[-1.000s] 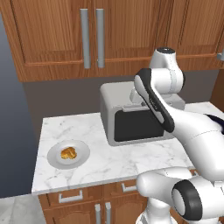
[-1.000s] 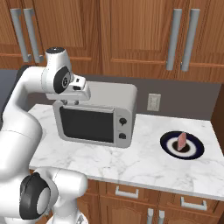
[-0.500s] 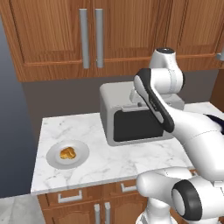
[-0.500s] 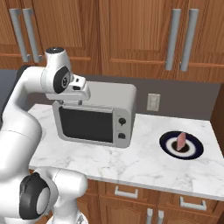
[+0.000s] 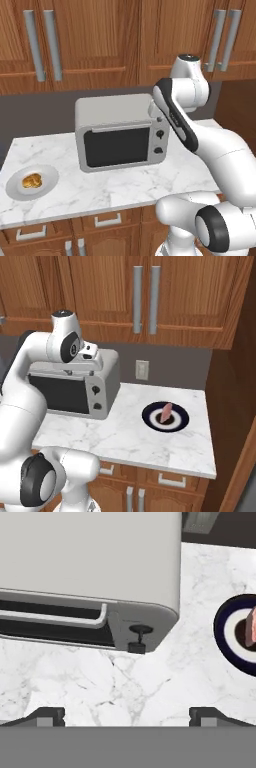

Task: Open the toaster oven door. Place the bread on the top rack in the toaster oven and place the steak on the bottom rack.

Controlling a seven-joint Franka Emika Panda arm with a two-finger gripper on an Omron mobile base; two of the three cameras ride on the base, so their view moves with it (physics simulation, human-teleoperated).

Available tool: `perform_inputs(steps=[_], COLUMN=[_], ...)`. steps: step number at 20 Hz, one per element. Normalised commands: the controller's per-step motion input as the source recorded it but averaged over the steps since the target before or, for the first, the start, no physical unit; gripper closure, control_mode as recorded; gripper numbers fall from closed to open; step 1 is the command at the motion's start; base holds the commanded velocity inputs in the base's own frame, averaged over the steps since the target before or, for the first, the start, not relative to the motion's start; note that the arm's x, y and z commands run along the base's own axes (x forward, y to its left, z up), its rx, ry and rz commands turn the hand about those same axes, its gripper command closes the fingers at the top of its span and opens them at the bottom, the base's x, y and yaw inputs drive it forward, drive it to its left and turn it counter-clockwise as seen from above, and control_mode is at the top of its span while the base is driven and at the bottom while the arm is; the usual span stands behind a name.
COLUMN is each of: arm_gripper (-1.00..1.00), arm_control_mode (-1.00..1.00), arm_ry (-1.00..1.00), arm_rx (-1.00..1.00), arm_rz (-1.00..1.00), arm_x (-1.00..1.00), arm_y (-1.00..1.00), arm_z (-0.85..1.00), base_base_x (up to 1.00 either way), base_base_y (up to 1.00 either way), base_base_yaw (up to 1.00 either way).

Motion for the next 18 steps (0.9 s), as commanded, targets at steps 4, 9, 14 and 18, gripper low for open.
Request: perform_inputs(steps=[4,9,14,18], arm_gripper=[-1.00,-1.00,-1.00,-1.00], arm_control_mode=[1.00,1.00,1.00,1.00], arm_ry=[0.00,0.00,0.00,0.00], arm_rx=[0.00,0.00,0.00,0.00], arm_rz=[0.00,0.00,0.00,0.00], arm_x=[0.00,0.00,0.00,0.00], arm_y=[0.00,0.00,0.00,0.00], arm_z=[0.00,0.00,0.00,0.00], base_base_x=[0.00,0.00,0.00,0.00], base_base_y=[-0.60,-0.39,0.00,0.00], base_base_yaw=[0.00,0.00,0.00,0.00])
